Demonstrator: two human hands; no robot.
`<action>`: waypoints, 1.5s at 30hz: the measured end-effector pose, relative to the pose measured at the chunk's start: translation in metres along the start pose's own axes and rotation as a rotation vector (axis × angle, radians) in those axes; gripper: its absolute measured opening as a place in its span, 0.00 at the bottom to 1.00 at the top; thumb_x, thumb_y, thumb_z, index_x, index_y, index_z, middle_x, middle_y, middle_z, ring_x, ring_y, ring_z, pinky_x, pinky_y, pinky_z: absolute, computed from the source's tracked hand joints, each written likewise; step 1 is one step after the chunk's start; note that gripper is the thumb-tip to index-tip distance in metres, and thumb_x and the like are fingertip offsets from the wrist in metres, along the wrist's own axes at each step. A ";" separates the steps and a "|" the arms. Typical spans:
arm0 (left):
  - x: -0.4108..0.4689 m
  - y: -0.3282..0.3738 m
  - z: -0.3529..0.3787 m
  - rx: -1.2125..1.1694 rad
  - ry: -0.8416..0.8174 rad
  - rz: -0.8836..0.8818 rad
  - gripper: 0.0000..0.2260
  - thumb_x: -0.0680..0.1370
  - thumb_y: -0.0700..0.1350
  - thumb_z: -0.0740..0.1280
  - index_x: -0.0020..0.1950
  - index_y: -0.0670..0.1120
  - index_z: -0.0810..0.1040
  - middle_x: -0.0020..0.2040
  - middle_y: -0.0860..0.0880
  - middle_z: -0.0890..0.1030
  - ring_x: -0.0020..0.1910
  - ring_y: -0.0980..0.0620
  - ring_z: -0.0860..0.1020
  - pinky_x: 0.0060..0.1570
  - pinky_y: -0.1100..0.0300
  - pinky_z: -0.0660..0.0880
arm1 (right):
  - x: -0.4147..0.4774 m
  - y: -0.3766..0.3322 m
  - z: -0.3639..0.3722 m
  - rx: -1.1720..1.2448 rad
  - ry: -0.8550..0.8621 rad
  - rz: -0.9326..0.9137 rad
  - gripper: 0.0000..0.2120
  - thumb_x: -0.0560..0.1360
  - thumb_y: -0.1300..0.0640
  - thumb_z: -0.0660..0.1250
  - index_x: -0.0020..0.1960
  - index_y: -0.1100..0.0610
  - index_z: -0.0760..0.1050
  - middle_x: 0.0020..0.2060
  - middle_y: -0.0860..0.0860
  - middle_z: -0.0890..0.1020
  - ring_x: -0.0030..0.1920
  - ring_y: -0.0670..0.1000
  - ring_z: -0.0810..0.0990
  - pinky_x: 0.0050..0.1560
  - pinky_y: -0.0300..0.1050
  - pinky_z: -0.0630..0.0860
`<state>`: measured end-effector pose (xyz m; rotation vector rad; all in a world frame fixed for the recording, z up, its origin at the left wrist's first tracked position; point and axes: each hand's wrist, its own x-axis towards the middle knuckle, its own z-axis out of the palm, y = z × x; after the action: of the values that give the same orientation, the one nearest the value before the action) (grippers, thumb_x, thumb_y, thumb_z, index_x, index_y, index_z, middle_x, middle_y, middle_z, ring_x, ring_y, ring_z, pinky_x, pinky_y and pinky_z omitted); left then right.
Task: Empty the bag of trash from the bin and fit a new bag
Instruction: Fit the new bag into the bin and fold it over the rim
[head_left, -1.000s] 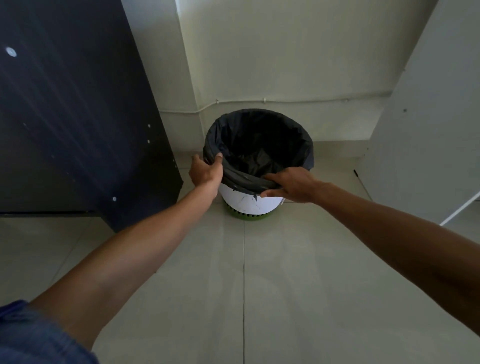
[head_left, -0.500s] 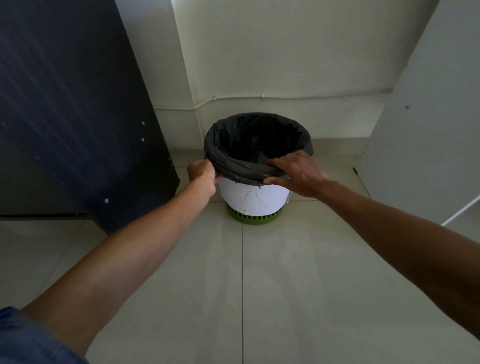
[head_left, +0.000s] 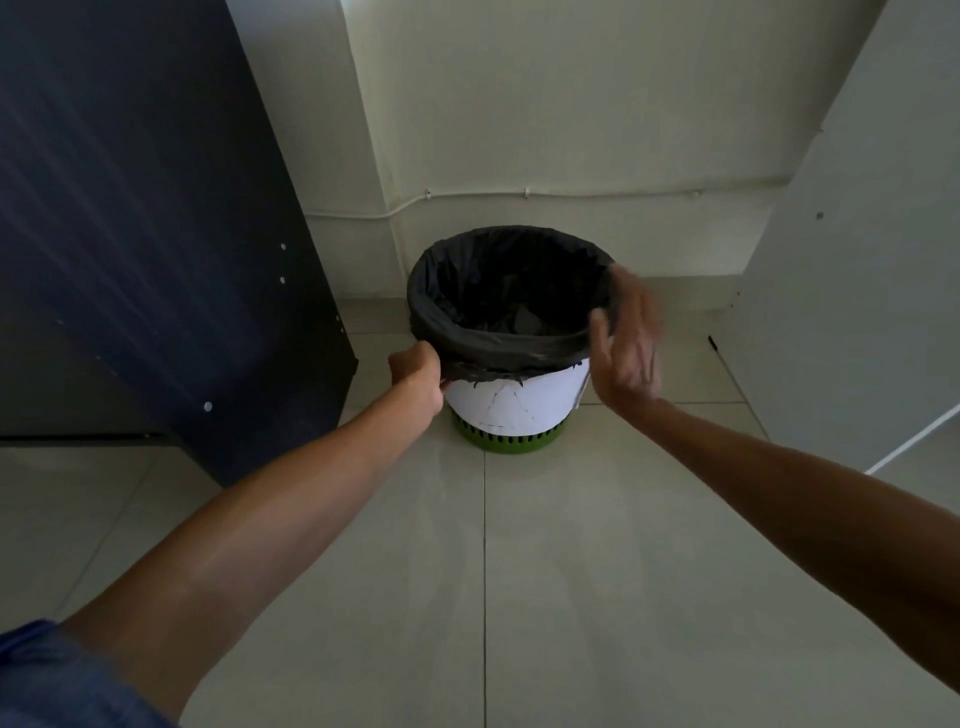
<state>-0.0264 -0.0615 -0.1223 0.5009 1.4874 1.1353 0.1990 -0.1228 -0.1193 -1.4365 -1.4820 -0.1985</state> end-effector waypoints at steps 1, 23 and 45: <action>-0.001 0.000 0.001 0.016 0.004 0.016 0.14 0.81 0.38 0.60 0.66 0.40 0.72 0.58 0.41 0.78 0.52 0.43 0.79 0.41 0.53 0.80 | 0.001 0.000 0.004 0.048 0.116 0.244 0.23 0.79 0.58 0.57 0.72 0.60 0.64 0.64 0.57 0.72 0.61 0.54 0.73 0.61 0.46 0.69; -0.016 0.051 0.003 -0.059 -0.224 -0.179 0.15 0.80 0.38 0.66 0.65 0.38 0.73 0.57 0.45 0.79 0.58 0.43 0.79 0.42 0.53 0.77 | 0.042 0.005 -0.021 1.076 -0.225 1.420 0.07 0.79 0.59 0.66 0.46 0.63 0.75 0.43 0.56 0.79 0.42 0.51 0.79 0.35 0.43 0.82; -0.047 0.033 0.006 -0.021 -0.222 -0.216 0.23 0.73 0.49 0.74 0.63 0.43 0.74 0.53 0.44 0.80 0.50 0.45 0.79 0.46 0.46 0.76 | 0.042 -0.003 -0.022 1.208 -0.203 1.448 0.10 0.80 0.55 0.65 0.48 0.63 0.75 0.45 0.57 0.80 0.40 0.54 0.84 0.37 0.46 0.83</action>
<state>-0.0172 -0.0835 -0.0696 0.4258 1.3012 0.8958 0.2182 -0.1114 -0.0770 -1.0950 -0.1755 1.4774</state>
